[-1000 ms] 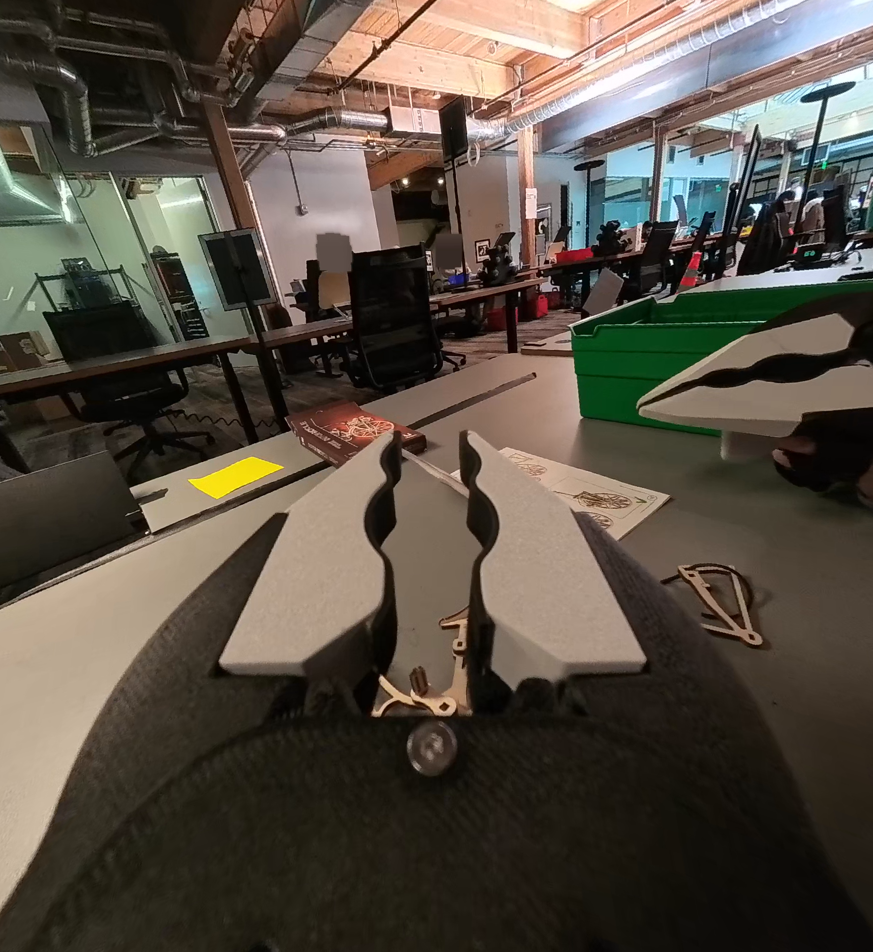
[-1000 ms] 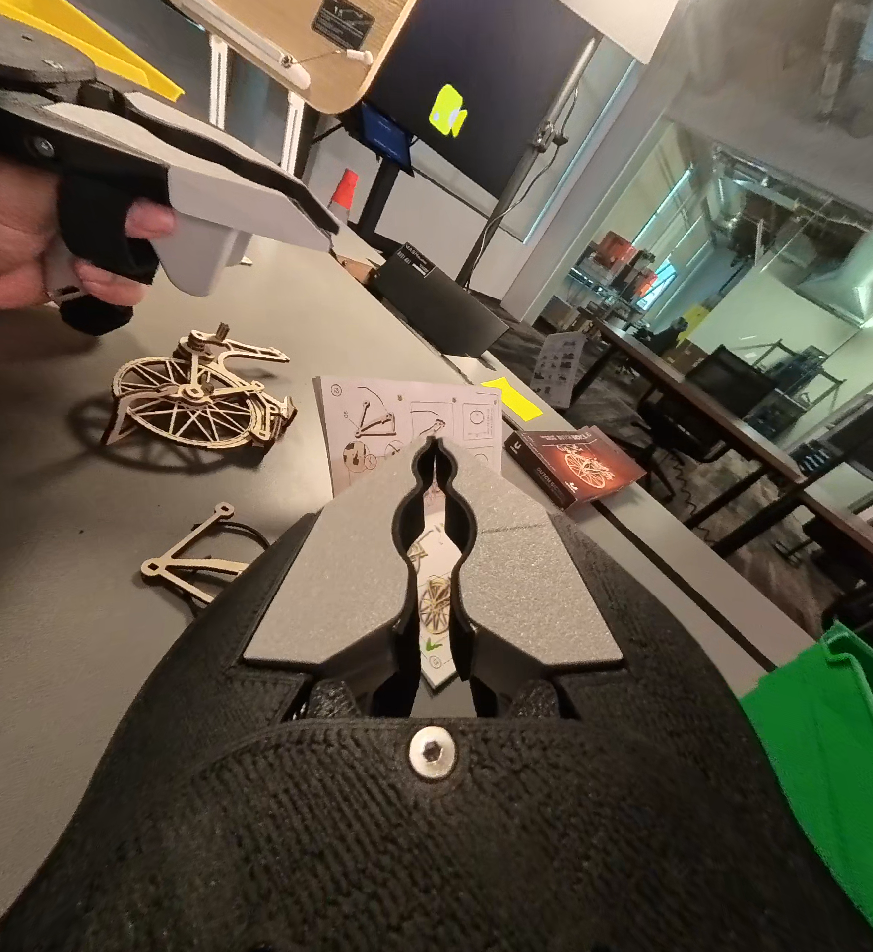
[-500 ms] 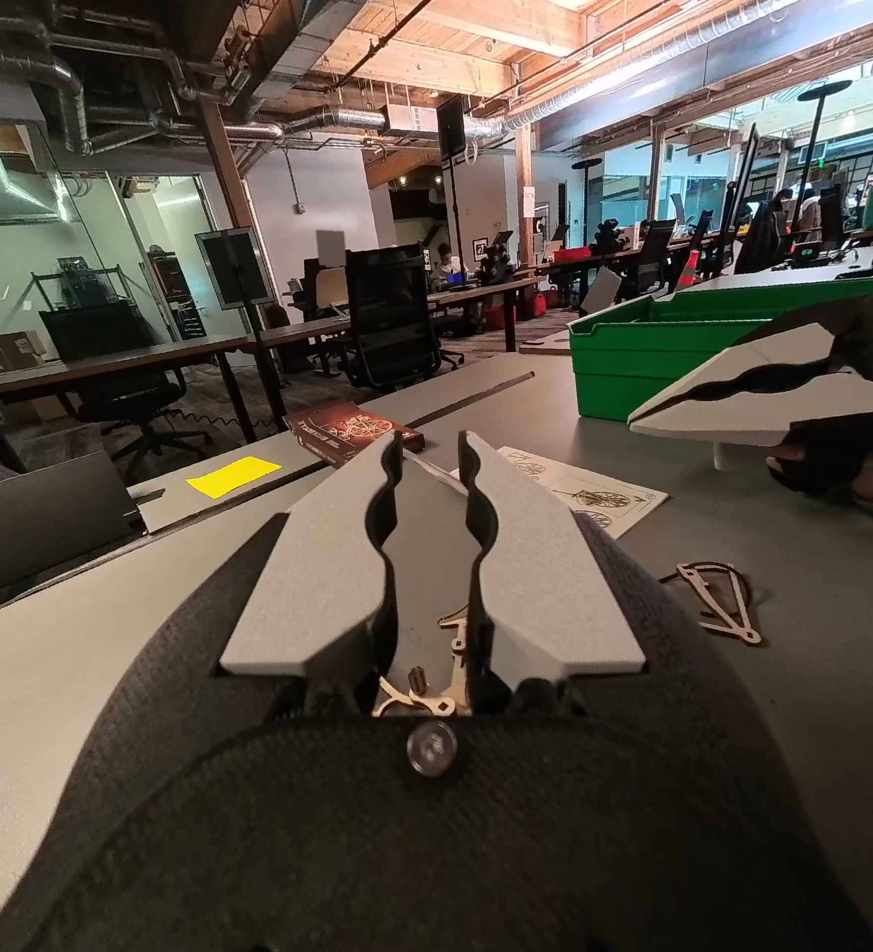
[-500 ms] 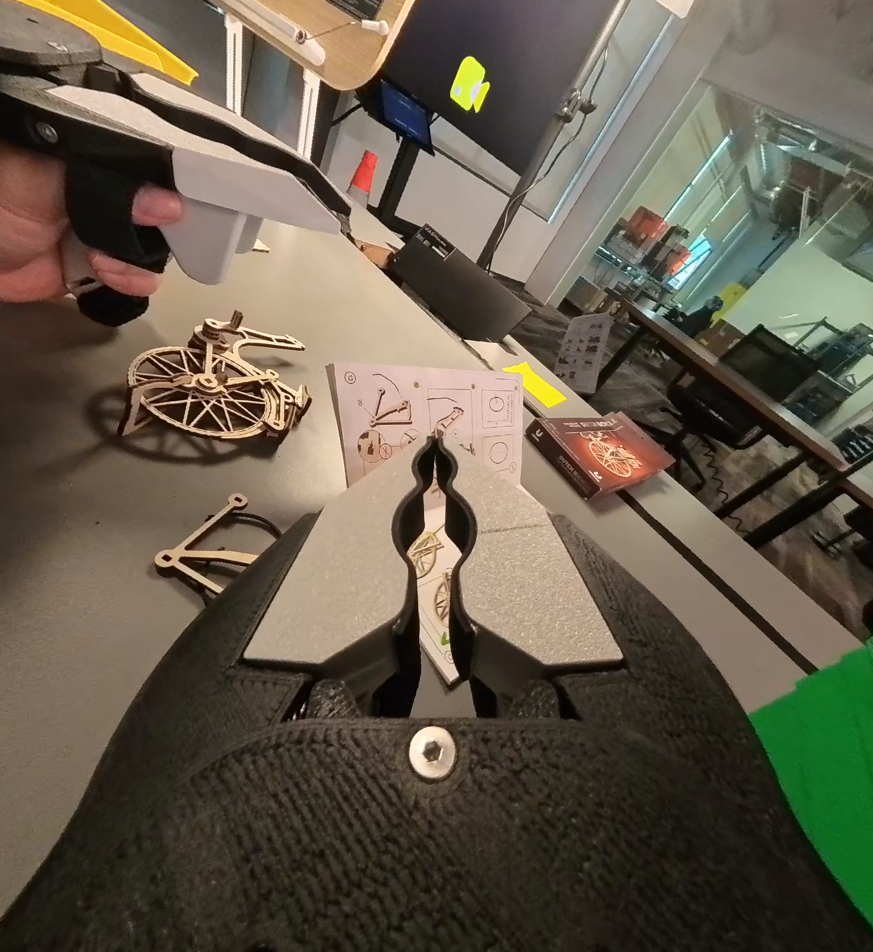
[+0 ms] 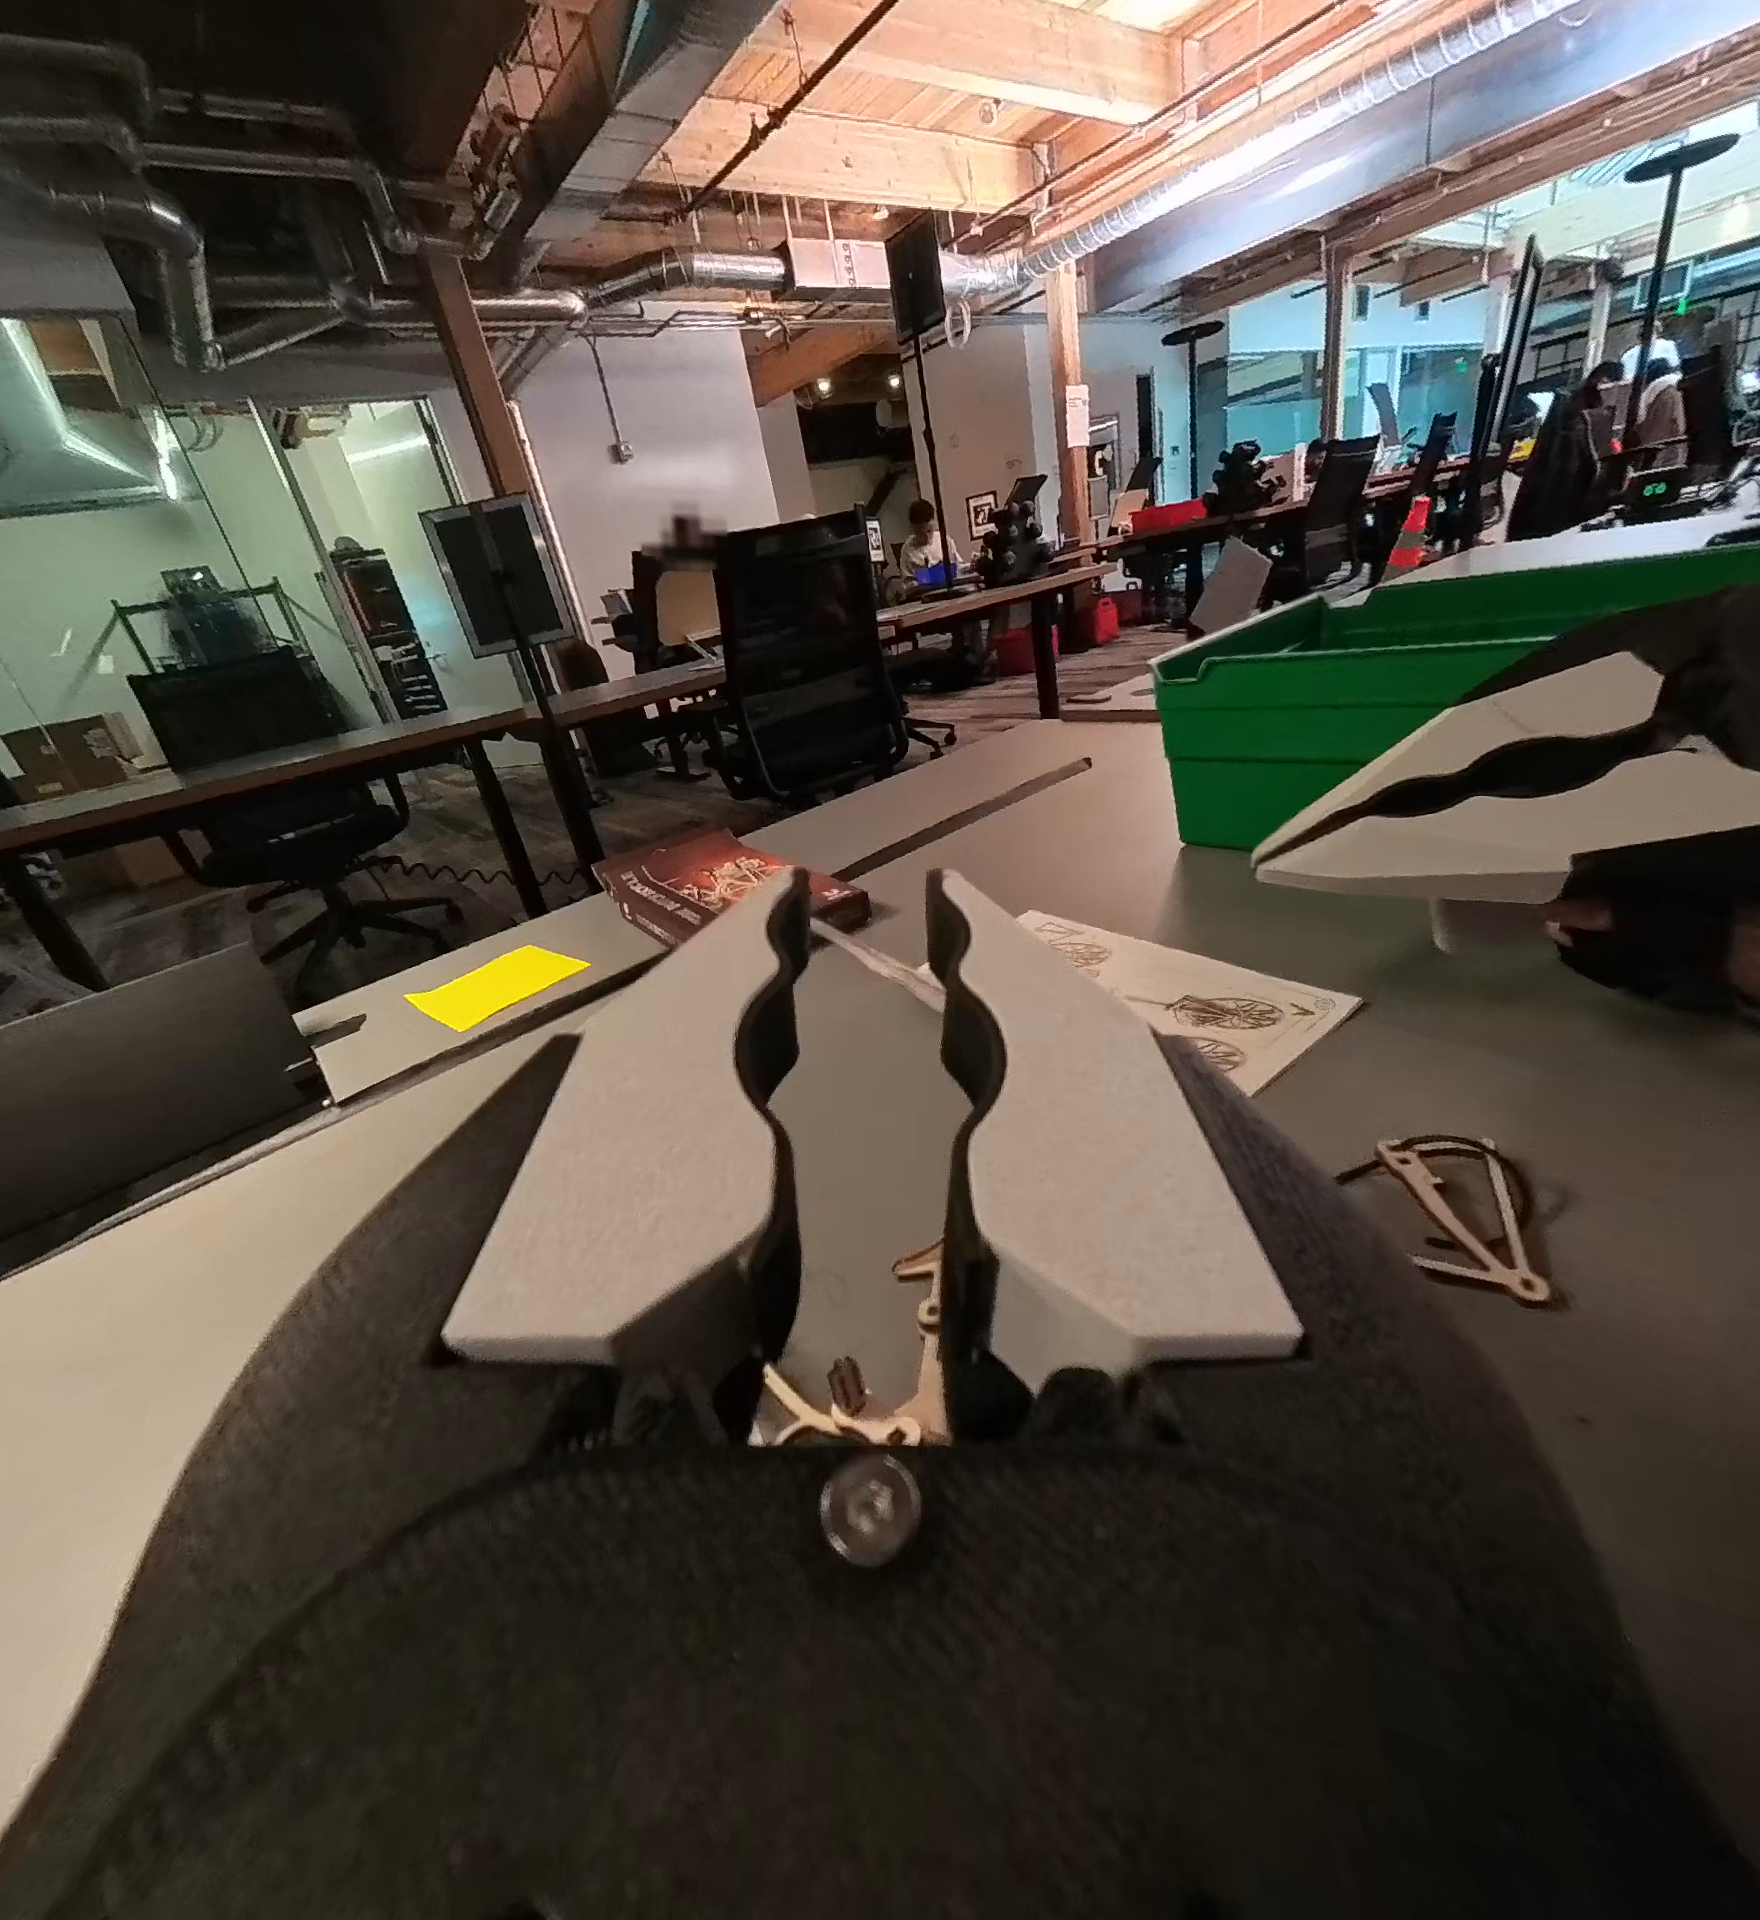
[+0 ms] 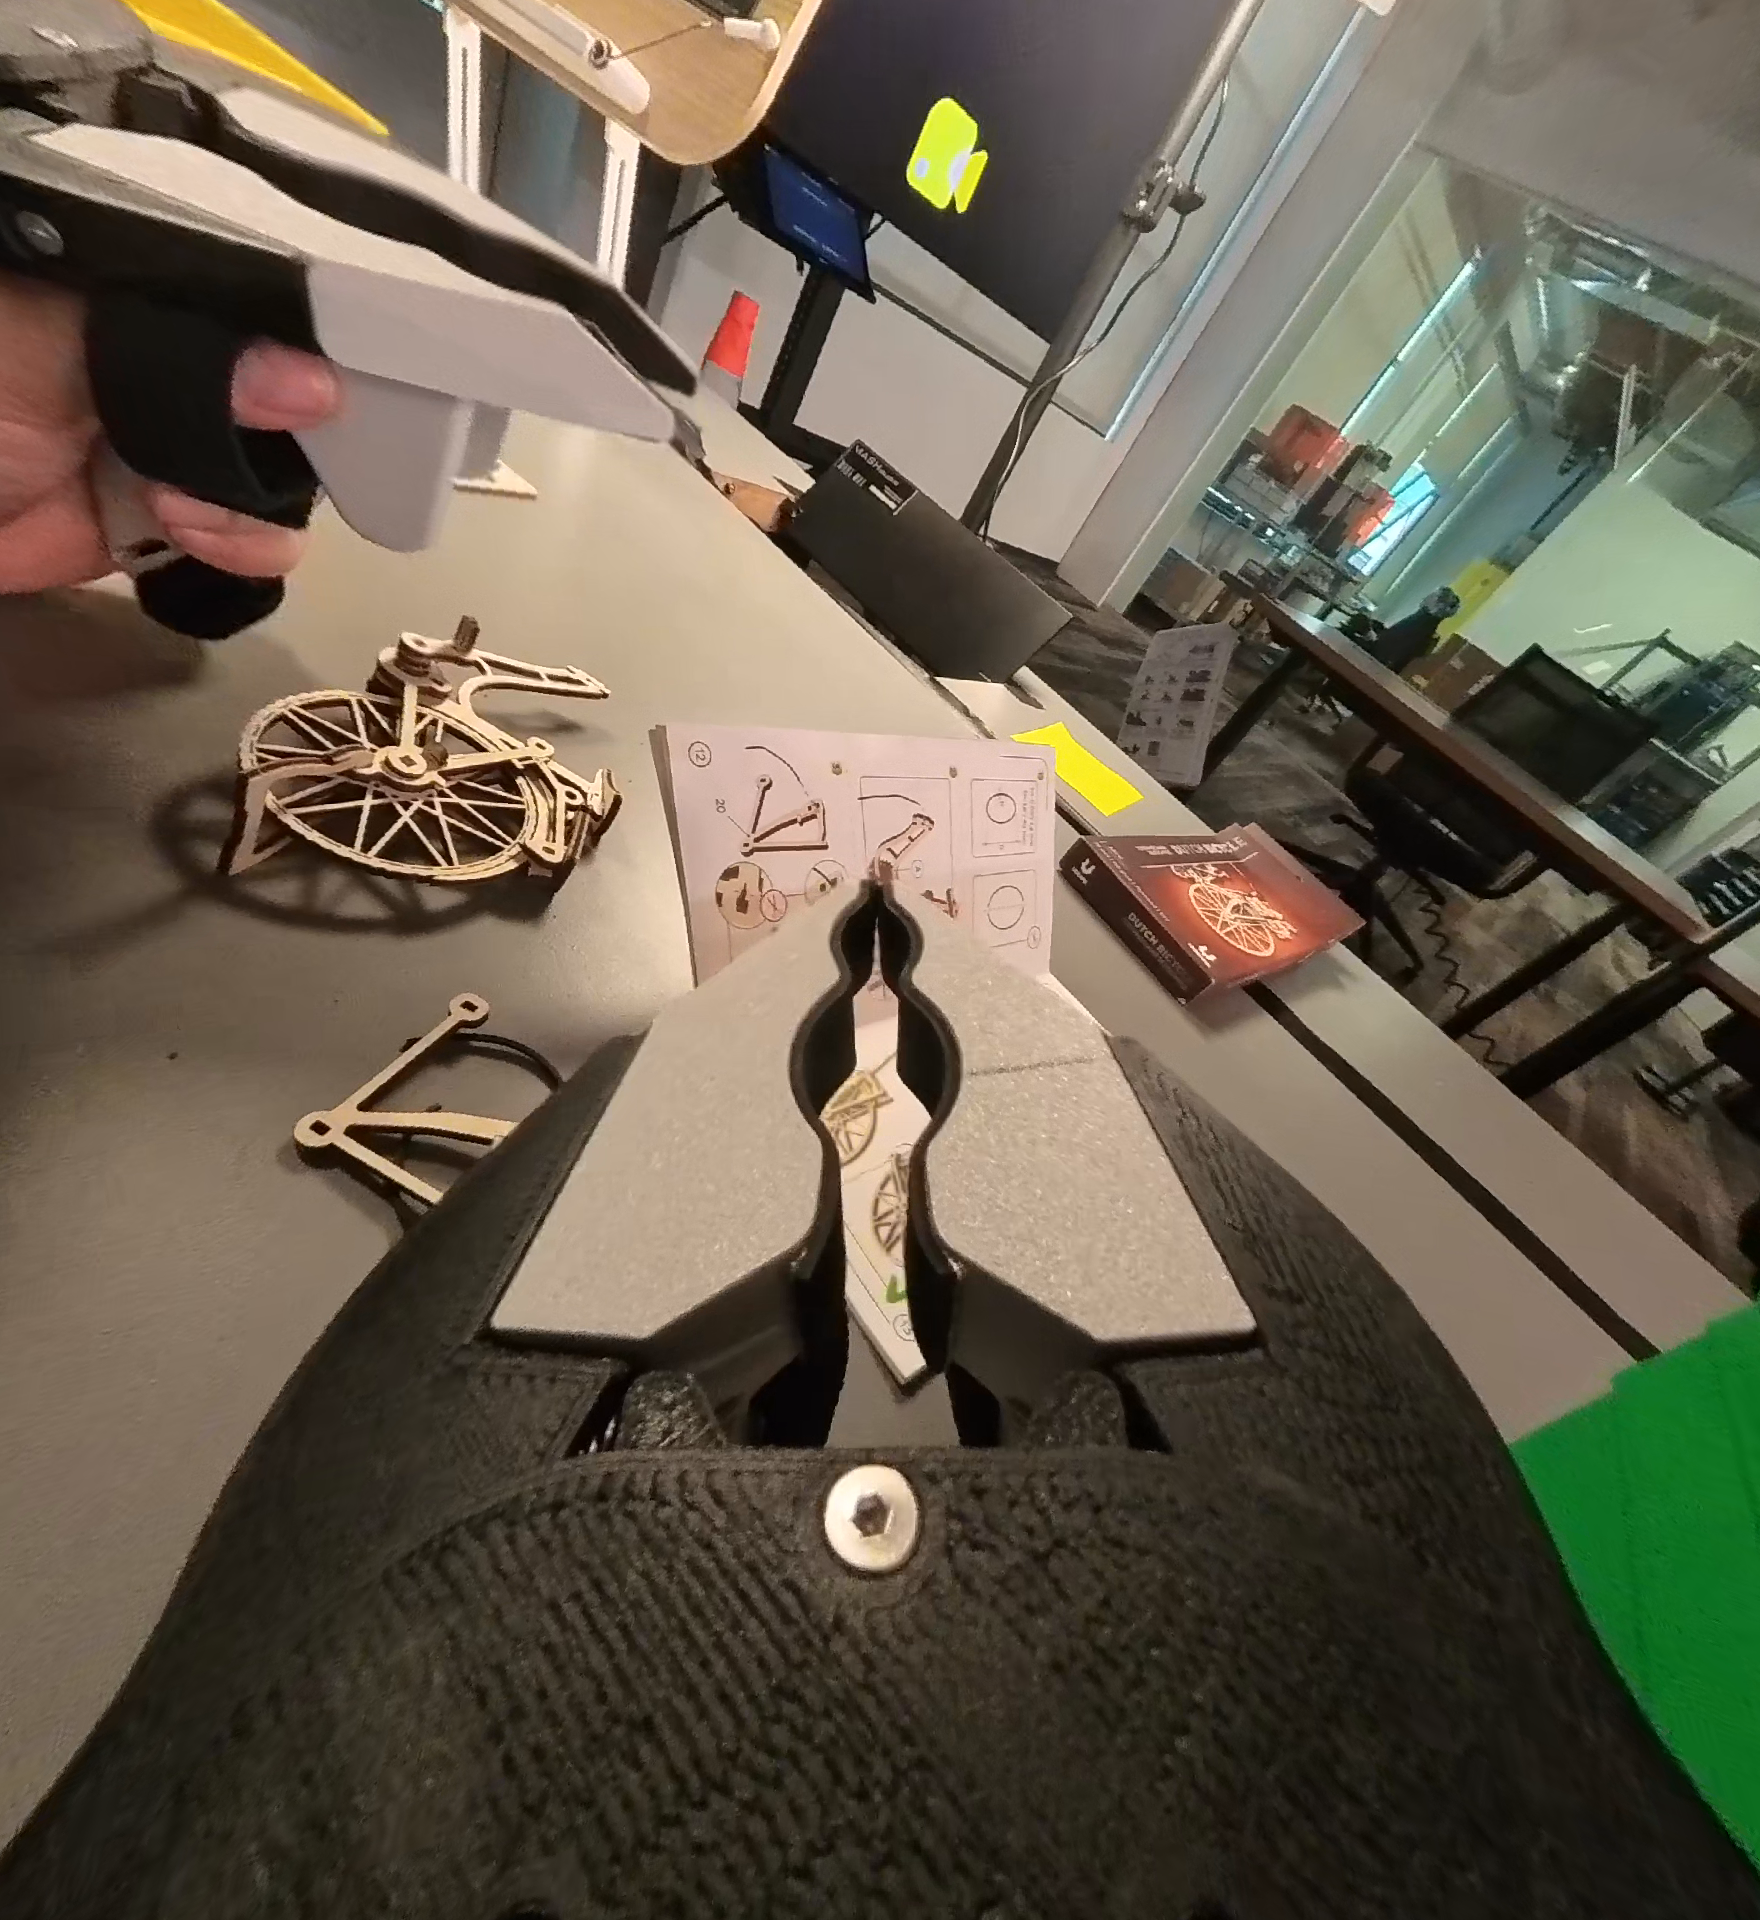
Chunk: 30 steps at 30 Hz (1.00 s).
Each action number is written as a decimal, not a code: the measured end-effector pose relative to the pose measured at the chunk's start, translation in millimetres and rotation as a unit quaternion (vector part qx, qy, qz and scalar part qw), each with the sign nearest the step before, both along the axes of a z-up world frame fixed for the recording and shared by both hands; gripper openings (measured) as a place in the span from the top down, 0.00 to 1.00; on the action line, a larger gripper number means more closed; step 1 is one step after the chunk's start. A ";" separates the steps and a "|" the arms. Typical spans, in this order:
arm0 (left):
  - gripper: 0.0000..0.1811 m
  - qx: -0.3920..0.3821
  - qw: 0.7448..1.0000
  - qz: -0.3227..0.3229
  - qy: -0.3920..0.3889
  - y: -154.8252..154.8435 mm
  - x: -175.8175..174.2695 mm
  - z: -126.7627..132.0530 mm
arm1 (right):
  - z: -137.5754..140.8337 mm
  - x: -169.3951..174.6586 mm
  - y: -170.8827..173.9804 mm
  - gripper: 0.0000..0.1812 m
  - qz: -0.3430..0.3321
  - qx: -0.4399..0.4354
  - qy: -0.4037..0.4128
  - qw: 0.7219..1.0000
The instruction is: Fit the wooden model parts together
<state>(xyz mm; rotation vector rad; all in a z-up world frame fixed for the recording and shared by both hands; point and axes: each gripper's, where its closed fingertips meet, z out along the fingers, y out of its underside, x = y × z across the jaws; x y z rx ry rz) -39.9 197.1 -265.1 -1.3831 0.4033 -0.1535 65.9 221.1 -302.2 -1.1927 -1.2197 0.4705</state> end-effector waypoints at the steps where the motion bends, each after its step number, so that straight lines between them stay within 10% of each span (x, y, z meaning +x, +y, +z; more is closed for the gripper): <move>1: 0.88 0.004 1.000 0.002 0.003 -2.1 0.7 2.8 | 0.2 0.6 0.9 1.00 -0.003 0.000 0.001 1.000; 10: 0.84 -0.019 0.995 -0.018 -0.093 -73.9 -4.6 67.7 | 5.3 7.6 6.1 1.00 -0.028 0.001 0.017 0.999; 18: 0.84 -0.036 0.969 0.194 -0.148 -167.1 -148.4 100.2 | 4.1 10.2 12.0 1.00 -0.040 -0.013 0.023 0.999; 25: 0.83 -0.100 0.915 0.383 -0.072 -207.6 -253.6 75.5 | 1.9 9.8 12.4 1.00 -0.041 -0.016 0.018 0.999; 30: 0.83 -0.233 0.905 0.356 0.005 -192.5 -303.7 46.8 | 1.7 9.3 11.8 1.00 -0.036 -0.021 0.020 0.999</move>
